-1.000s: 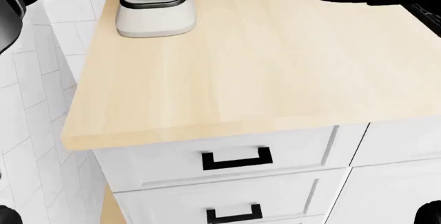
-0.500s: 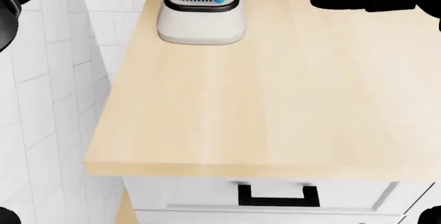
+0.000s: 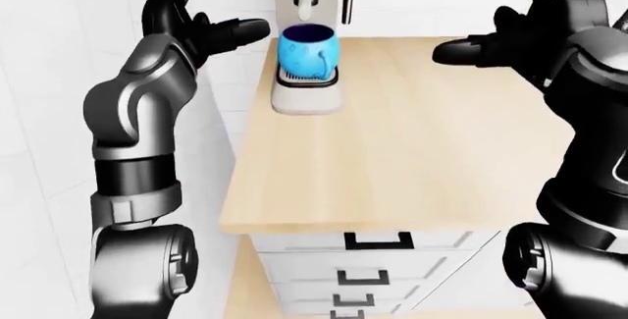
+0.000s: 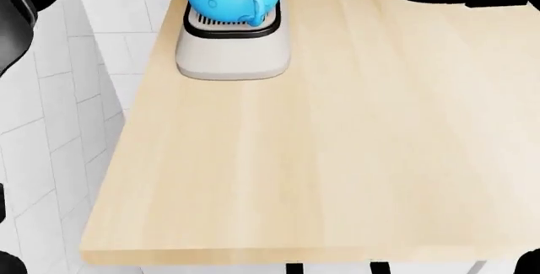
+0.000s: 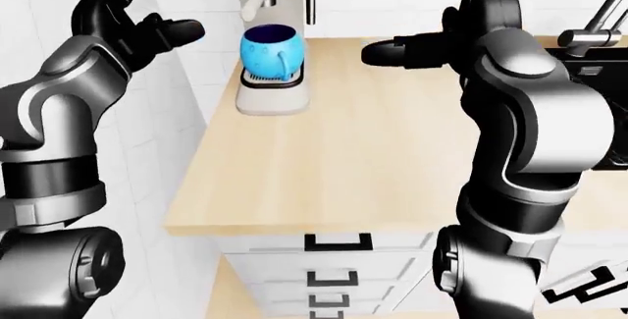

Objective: Press the button on the coffee machine to serve coffee.

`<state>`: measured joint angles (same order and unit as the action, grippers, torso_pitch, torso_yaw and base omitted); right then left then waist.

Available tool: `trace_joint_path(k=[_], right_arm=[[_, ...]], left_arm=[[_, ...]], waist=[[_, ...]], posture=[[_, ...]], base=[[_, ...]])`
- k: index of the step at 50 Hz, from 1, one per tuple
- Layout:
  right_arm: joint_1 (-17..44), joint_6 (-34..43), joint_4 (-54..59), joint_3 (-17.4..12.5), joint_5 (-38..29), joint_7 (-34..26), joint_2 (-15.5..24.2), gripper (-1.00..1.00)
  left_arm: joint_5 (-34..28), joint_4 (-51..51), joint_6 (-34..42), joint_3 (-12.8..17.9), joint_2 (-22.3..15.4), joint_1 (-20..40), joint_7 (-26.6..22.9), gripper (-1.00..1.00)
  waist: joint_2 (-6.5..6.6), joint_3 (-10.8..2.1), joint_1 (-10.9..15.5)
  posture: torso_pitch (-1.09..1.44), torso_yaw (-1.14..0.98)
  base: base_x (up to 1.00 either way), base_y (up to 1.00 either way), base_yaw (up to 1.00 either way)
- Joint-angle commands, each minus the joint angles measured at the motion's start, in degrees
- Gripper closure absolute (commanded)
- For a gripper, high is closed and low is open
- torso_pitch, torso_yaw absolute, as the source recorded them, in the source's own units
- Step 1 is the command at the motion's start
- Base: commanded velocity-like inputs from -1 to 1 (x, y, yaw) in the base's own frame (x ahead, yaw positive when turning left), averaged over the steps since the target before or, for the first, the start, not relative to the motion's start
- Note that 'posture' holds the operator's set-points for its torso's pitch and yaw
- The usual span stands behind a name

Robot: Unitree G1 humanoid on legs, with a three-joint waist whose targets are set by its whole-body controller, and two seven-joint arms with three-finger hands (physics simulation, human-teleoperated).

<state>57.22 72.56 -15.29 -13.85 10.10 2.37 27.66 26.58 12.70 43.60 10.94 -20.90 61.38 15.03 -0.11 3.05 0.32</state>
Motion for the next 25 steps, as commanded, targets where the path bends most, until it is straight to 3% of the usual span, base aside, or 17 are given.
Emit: trace_joint_path(k=[1,4,5,6,9,10,11,12,13,14,17,18,21,22,23,24,25], right_arm=[[2.3,-1.5,-1.8,-0.4,-0.1,-0.2,1.1,-1.00],[2.8,-1.1,-1.5,-0.3,-0.4,-0.1,1.0,-1.00],[2.9,-1.1,-1.4,-0.4,-0.4,0.0,0.9,-1.00],[3.0,-1.2,-1.2,-0.3,-0.5,0.0,0.9,-1.00],[2.7,-1.9,-1.1,-0.4,-0.6,0.0,0.8,-1.00],[2.7,-2.0,-1.1,-0.3,-0.6,0.0,0.8,-1.00],[2.9,-1.7,-1.3,-0.1,-0.6,-0.1,0.8,-1.00],[2.9,-1.7,-1.4,0.1,-0.7,-0.2,0.8,-1.00],[2.7,-1.9,-1.4,0.2,-0.8,-0.3,0.7,-1.00],[2.6,-1.9,-1.3,0.1,-0.9,-0.3,0.6,-1.00],[2.0,-2.0,-1.2,-0.4,-1.0,0.0,0.1,-1.00],[1.9,-2.0,-1.2,-0.5,-1.0,0.0,0.1,-1.00],[1.6,-1.9,-2.4,-0.8,-0.5,-0.1,-0.1,-1.00],[1.5,-1.9,-2.6,-0.7,-0.6,0.0,0.1,-1.00],[1.4,-2.1,-2.6,-0.9,-0.4,-0.1,0.0,-1.00],[1.2,-2.4,-2.6,-0.7,-0.4,-0.1,0.1,-1.00],[1.2,-2.5,-2.4,-0.6,-0.4,-0.1,0.2,-1.00]], left_arm=[[0.2,-2.4,-0.9,0.6,-1.0,2.4,0.1,-1.00],[0.3,-2.3,-0.8,0.6,-1.0,2.7,0.3,-1.00],[0.4,-2.4,-0.8,0.7,-0.9,2.7,0.4,-1.00],[0.5,-2.4,-0.6,0.7,-1.0,2.9,0.4,-1.00],[0.6,-2.4,-0.6,0.7,-1.2,3.0,0.4,-1.00],[0.7,-2.4,-0.7,0.7,-1.2,3.0,0.4,-1.00],[0.8,-2.5,-0.6,0.8,-1.2,2.9,0.5,-1.00],[0.8,-2.7,-0.5,0.8,-1.2,2.8,0.6,-1.00],[0.8,-2.7,-0.6,0.8,-1.2,2.6,0.6,-1.00],[0.9,-2.8,-0.6,0.8,-1.2,2.5,0.6,-1.00],[0.9,-2.9,-0.8,0.7,-1.2,2.1,0.6,-1.00],[0.9,-3.0,-0.8,0.7,-1.1,2.0,0.6,-1.00],[0.8,-2.9,-1.0,0.6,-1.0,1.9,0.6,-1.00],[0.8,-2.9,-0.9,0.6,-0.9,2.0,0.6,-1.00],[0.8,-2.9,-0.9,0.6,-1.0,2.0,0.5,-1.00],[0.8,-2.9,-0.9,0.6,-1.0,2.1,0.6,-1.00],[0.8,-2.9,-0.8,0.6,-1.0,2.2,0.6,-1.00]], waist=[[-0.25,-1.51,0.1],[0.88,0.60,-0.2],[1.20,-1.10,-0.4],[1.03,-1.88,-0.8],[0.76,-1.82,-1.0],[1.18,-2.87,-0.8],[1.50,-2.84,-0.2],[1.67,-0.55,0.0],[1.97,0.30,0.1],[1.95,0.01,0.4],[1.09,0.11,0.4],[1.11,-0.51,0.2],[-2.84,-0.87,0.6],[-1.86,-1.81,0.6],[-2.11,-2.11,0.1],[-2.25,-0.17,0.1],[-1.89,0.74,-0.4]], posture=[[0.00,0.00],[0.00,0.00],[0.00,0.00],[0.00,0.00],[0.00,0.00],[0.00,0.00],[0.00,0.00],[0.00,0.00],[0.00,0.00],[0.00,0.00],[0.00,0.00],[0.00,0.00],[0.00,0.00],[0.00,0.00],[0.00,0.00],[0.00,0.00],[0.00,0.00]], base=[[0.47,0.00,0.00],[0.27,0.00,0.00],[0.00,0.00,0.00],[0.00,0.00,0.00],[0.00,0.00,0.00],[0.07,0.00,0.00],[0.42,0.00,0.00],[0.59,0.00,0.00],[0.62,0.00,0.00],[0.62,0.00,0.00],[0.25,0.00,0.00],[0.00,0.00,0.00],[0.00,0.00,0.00],[0.08,0.00,0.00],[0.43,0.00,0.00],[0.64,0.00,0.00],[0.72,0.00,0.00]])
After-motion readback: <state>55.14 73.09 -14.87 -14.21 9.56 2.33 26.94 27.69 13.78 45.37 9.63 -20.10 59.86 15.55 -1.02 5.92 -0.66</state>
